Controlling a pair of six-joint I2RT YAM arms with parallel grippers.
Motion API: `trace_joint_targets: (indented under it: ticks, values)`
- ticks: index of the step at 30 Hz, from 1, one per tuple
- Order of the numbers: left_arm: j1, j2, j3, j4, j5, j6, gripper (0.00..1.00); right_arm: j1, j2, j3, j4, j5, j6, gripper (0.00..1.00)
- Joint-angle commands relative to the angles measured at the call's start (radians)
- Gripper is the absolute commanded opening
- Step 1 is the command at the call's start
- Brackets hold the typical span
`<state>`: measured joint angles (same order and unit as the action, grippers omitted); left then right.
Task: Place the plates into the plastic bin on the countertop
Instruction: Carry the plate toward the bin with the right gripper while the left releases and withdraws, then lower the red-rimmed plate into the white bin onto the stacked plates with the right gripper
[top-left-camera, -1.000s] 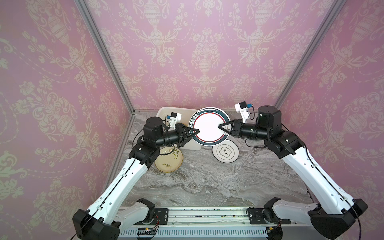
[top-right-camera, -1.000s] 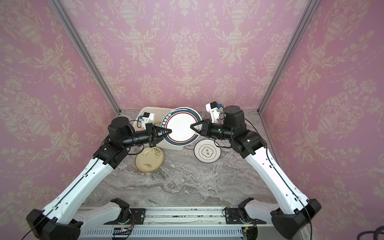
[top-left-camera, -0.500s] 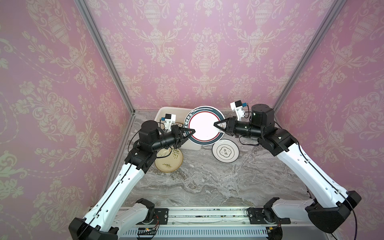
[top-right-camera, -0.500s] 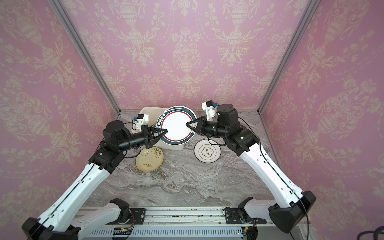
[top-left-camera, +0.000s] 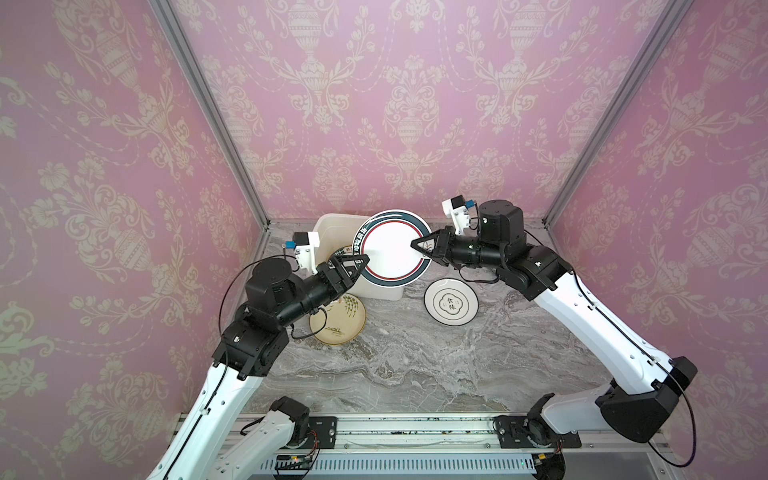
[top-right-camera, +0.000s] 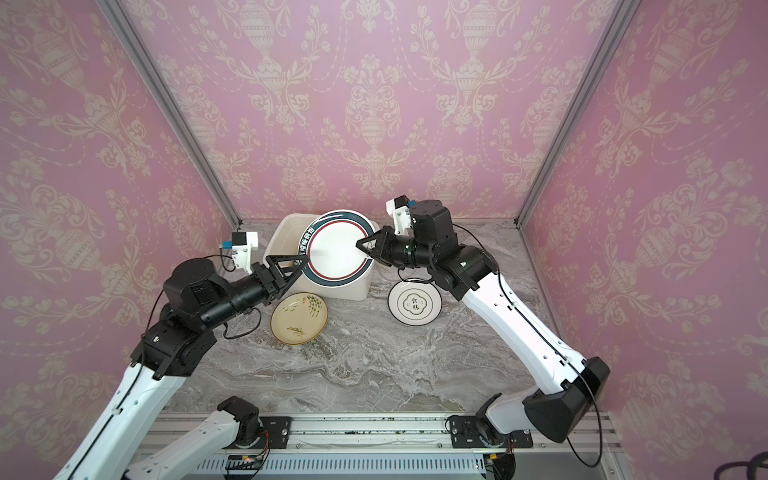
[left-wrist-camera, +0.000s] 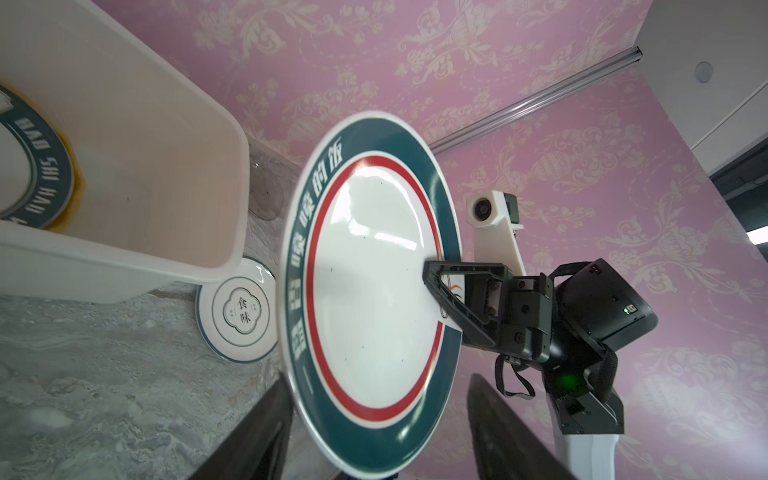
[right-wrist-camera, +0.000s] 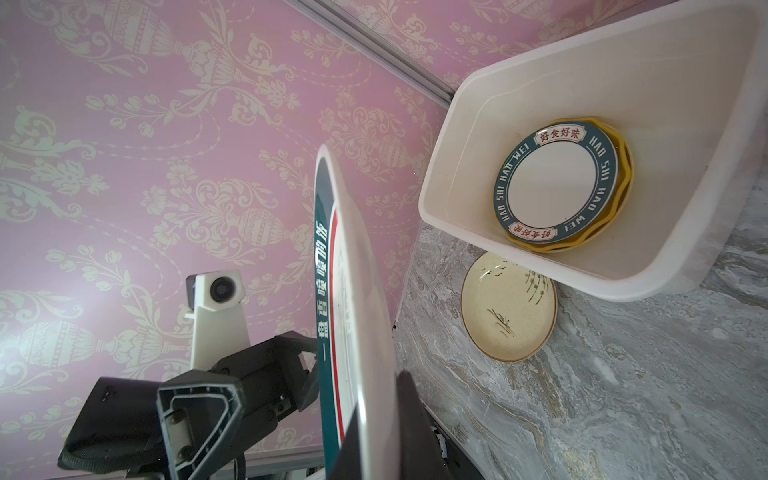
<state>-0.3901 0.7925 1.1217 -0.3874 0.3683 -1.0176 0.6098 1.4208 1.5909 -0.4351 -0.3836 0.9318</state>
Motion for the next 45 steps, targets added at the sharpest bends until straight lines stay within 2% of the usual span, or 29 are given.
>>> trace_joint_targets:
  ticks: [1,4,6,12,25,32,45]
  values:
    - [-0.008,-0.064,0.071,-0.084,-0.214,0.128,0.75,0.012,0.055,0.034,0.038,0.099,0.054,0.0]
    - [-0.007,-0.088,0.126,-0.184,-0.283,0.204,0.84,0.026,0.123,0.076,0.06,0.138,0.086,0.0]
    - [-0.007,-0.098,0.154,-0.243,-0.325,0.24,0.99,0.031,0.18,0.12,0.071,0.159,0.105,0.0]
    - [-0.007,-0.112,0.174,-0.327,-0.414,0.283,0.99,0.039,0.396,0.308,0.085,0.193,0.163,0.0]
    - [-0.007,-0.023,0.206,-0.357,-0.44,0.291,0.99,0.038,0.885,0.845,-0.039,0.167,0.209,0.0]
    - [-0.007,0.024,0.246,-0.384,-0.455,0.31,0.99,0.038,0.97,0.853,-0.038,0.166,0.193,0.0]
    - [-0.007,0.083,0.235,-0.378,-0.435,0.323,0.99,0.03,1.077,0.853,-0.023,0.136,0.139,0.0]
